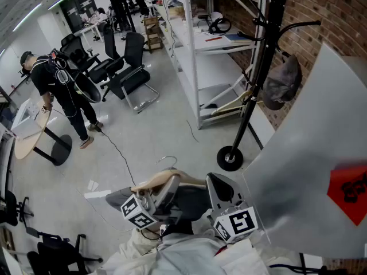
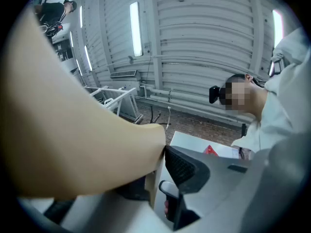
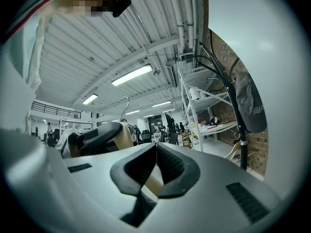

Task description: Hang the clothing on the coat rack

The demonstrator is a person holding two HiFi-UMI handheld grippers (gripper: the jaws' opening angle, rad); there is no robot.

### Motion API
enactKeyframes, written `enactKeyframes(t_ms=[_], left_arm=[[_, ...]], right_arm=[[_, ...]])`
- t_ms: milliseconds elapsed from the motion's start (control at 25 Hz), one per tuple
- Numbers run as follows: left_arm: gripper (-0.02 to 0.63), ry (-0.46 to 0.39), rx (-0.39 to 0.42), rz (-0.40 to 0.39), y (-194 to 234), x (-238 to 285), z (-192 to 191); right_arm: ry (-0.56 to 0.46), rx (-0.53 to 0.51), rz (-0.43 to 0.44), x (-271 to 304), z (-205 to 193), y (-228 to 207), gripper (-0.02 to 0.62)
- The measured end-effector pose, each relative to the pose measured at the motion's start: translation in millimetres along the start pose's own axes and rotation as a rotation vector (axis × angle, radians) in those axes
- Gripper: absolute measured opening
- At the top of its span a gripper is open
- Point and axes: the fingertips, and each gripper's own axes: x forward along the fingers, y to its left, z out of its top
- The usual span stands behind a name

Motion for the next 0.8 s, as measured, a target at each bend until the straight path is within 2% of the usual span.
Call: enactKeyframes(t_ms=[800], left_arm=[[0.103, -0.004, -0.049, -0.071, 165.8, 19.9, 94.5]], right_arm=[[0.013, -0.018, -0.099, 188.9, 0.1, -3.2, 0.025]])
